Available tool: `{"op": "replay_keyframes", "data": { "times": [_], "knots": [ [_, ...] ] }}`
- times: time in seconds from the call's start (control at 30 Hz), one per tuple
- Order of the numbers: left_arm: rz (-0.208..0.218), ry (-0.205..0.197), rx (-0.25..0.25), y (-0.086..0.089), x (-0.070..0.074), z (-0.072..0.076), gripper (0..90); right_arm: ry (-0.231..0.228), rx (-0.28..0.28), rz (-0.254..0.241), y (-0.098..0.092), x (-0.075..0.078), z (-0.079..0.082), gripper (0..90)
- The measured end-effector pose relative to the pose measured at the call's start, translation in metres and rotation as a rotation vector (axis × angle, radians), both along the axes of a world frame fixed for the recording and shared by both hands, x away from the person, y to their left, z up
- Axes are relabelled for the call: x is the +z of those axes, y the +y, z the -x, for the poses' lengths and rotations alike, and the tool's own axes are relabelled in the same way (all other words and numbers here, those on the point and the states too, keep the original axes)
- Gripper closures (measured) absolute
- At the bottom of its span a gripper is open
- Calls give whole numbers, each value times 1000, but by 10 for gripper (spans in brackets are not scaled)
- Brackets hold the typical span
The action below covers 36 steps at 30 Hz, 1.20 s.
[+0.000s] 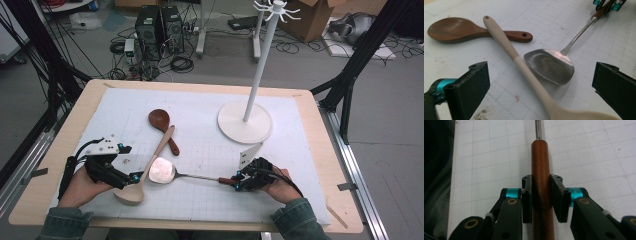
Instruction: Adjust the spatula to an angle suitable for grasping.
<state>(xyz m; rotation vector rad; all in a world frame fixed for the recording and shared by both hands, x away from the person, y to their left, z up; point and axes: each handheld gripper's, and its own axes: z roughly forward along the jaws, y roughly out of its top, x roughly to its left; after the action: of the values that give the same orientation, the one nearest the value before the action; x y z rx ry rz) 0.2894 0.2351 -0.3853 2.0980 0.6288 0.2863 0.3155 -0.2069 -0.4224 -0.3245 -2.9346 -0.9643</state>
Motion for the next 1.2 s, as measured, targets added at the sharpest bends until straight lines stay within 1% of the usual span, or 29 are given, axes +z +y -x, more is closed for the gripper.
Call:
{"op": "replay_keyframes", "data": {
  "times": [0.03,0.07,0.13,0.17,0.3,0.33,0.37,0.43,0.47,0.57,0.6,0.63,0.7,0.73,0.77,0.8,0.83,0.87,0.9,0.97,1.0,1.03,1.1,1.17,1.2],
  "knots": [
    [0,0,0,0,0,0,32,-1,3,-1,0,1,0,728],
    [0,-6,-15,-3,1,0,32,-2,1,2,0,3,0,728],
    [1,-8,-21,-5,2,0,39,-12,6,1,1,7,0,728],
    [4,-11,-40,-9,3,-1,54,-13,8,0,1,9,0,728],
    [2,-15,-57,-13,4,-3,70,-15,11,3,2,15,0,729],
    [7,-16,-62,-15,5,-3,92,-18,8,8,3,19,0,729],
    [9,-15,-74,-18,6,-4,102,-21,7,10,4,21,0,728],
    [9,-18,-80,-19,6,-4,112,-22,8,11,4,22,0,729],
    [11,-19,-101,-23,8,-4,130,-18,7,16,5,27,0,728],
    [18,-24,-121,-29,9,-5,160,-31,15,18,7,32,-1,728],
    [18,-24,-121,-29,9,-5,170,-30,12,22,8,34,-1,729],
    [21,-23,-137,-32,11,-6,183,-28,12,23,8,36,0,728],
    [25,-22,-142,-35,11,-6,211,-34,16,27,10,41,0,728],
    [26,-19,-159,-39,12,-8,221,-33,14,28,11,43,-1,729],
    [26,-19,-159,-39,12,-8,231,-39,16,29,11,45,-1,728],
    [30,-16,-176,-45,12,-9,243,-36,15,34,12,47,-1,729],
    [30,-16,-176,-45,12,-9,258,-36,15,34,12,47,-1,729],
    [33,-10,-186,-48,12,-10,274,-41,19,43,14,51,-1,728],
    [25,-10,-194,-50,12,-10,284,-42,18,45,15,53,-1,728],
    [28,1,-211,-57,11,-12,312,-47,24,53,17,57,-1,728],
    [28,1,-211,-57,11,-12,328,-44,22,60,18,59,-1,729],
    [29,10,-228,-62,10,-13,350,-52,23,63,19,61,-1,728],
    [25,14,-234,-64,10,-13,374,-52,26,67,21,64,-2,728],
    [24,25,-256,-72,9,-15,404,-52,31,74,22,68,-2,729],
    [20,24,-257,-75,9,-15,417,-56,32,75,23,69,-2,728]
  ]
}}
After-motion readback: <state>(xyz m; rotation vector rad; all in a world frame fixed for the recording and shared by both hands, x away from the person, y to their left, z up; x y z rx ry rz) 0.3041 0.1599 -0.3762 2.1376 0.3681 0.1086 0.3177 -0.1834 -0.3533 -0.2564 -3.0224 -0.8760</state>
